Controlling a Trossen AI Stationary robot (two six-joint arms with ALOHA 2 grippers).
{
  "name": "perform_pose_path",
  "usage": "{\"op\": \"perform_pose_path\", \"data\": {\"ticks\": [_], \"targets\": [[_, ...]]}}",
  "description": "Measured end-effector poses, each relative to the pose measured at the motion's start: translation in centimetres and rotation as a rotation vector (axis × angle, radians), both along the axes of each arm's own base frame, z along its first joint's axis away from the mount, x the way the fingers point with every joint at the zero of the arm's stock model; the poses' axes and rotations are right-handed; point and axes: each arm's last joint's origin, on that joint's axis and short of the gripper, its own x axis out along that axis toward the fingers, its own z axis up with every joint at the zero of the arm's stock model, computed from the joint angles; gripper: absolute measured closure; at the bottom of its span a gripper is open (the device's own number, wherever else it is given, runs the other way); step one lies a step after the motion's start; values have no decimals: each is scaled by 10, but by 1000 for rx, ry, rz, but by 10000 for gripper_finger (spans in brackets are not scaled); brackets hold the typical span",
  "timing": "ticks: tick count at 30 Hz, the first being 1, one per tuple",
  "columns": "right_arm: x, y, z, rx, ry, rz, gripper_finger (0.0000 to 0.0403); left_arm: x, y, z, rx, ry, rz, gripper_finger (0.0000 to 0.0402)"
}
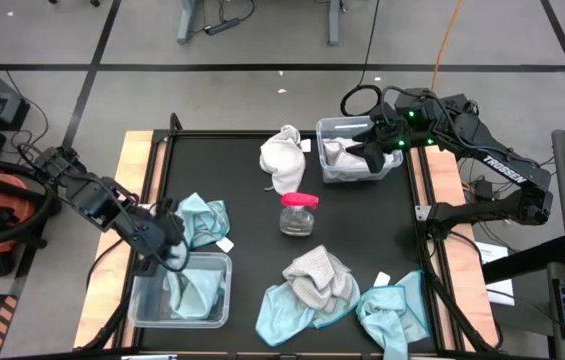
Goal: Sort microfiber towel by color & place in baskets
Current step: Put the blue towel into the bottom transparent bin
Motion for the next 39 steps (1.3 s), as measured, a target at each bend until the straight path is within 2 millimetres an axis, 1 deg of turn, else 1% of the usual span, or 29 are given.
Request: {"op": "perform_pose_path", "data": {"ticks": [5,8,14,17,20,27,32,39], "targets": [[0,0,0,18,-4,-12,184,-2,9,-1,192,-62,113,179],[0,0,0,20,-5,-13,184,-4,13,0,268,-98,149,179],[0,-1,0,16,1,-45,184,-5,24,3,333,-160,251,179],[-1,-2,0,11,6,-75,184,-7,31,0,342,-164,286,179],[-1,-2,0,7,7,-73,184,-10,38,-7,342,-165,322,178],[2,-3,-2,1,21,-60,184,-14,52,-34,337,-166,405,178],[4,-4,-5,2,36,-51,184,-16,60,-48,306,-174,456,178],[6,-5,-6,-9,44,-39,184,-16,68,-67,259,-132,499,178]]}}
